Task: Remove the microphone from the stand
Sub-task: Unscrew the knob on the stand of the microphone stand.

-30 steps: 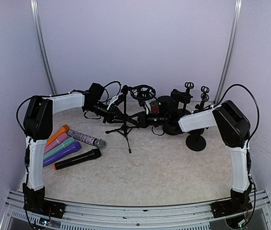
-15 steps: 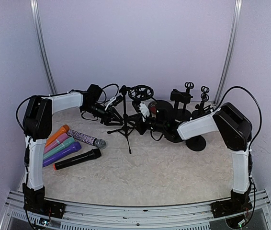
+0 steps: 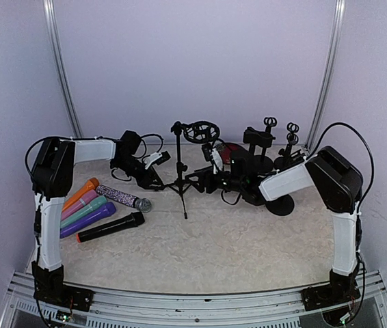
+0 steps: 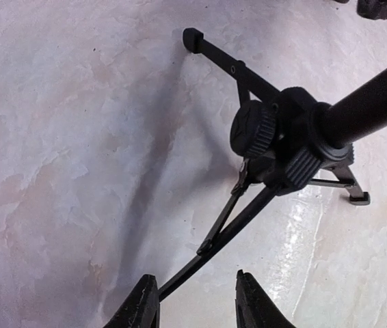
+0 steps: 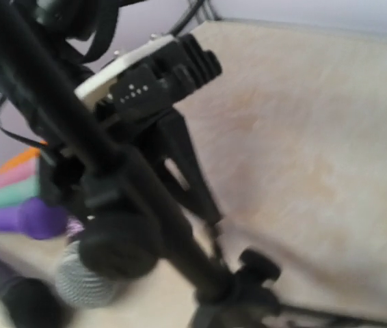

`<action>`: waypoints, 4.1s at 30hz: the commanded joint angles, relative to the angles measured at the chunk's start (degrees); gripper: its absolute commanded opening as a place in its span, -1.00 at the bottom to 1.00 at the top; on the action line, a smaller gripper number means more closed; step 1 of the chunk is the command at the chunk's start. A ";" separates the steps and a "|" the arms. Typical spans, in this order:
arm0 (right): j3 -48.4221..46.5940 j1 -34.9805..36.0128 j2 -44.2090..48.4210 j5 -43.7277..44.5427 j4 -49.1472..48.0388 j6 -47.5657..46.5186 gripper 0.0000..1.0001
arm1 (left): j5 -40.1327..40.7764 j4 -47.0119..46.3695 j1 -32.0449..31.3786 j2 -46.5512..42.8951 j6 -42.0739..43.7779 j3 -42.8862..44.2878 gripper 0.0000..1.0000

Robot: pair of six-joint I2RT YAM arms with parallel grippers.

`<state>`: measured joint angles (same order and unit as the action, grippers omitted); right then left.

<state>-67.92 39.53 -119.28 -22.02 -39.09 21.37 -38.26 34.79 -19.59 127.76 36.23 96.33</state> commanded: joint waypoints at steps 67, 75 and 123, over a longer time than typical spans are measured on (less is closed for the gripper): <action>-4.86 3.12 -1.13 10.73 6.57 -13.71 -0.61 | 14.07 -4.64 -2.42 3.00 -1.27 0.93 -0.65; 2.41 -0.44 -0.28 -4.87 -10.54 15.72 0.08 | 14.22 -4.46 -2.62 3.02 -1.25 1.14 -0.69; -6.93 -4.37 -10.28 -13.79 -16.04 35.89 -1.00 | 17.04 -4.47 -3.71 2.58 0.95 1.00 -0.70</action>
<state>-77.80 34.96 -132.88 -37.06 -62.19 71.42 -23.29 29.36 -22.94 128.64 36.75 96.92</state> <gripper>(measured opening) 0.182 0.150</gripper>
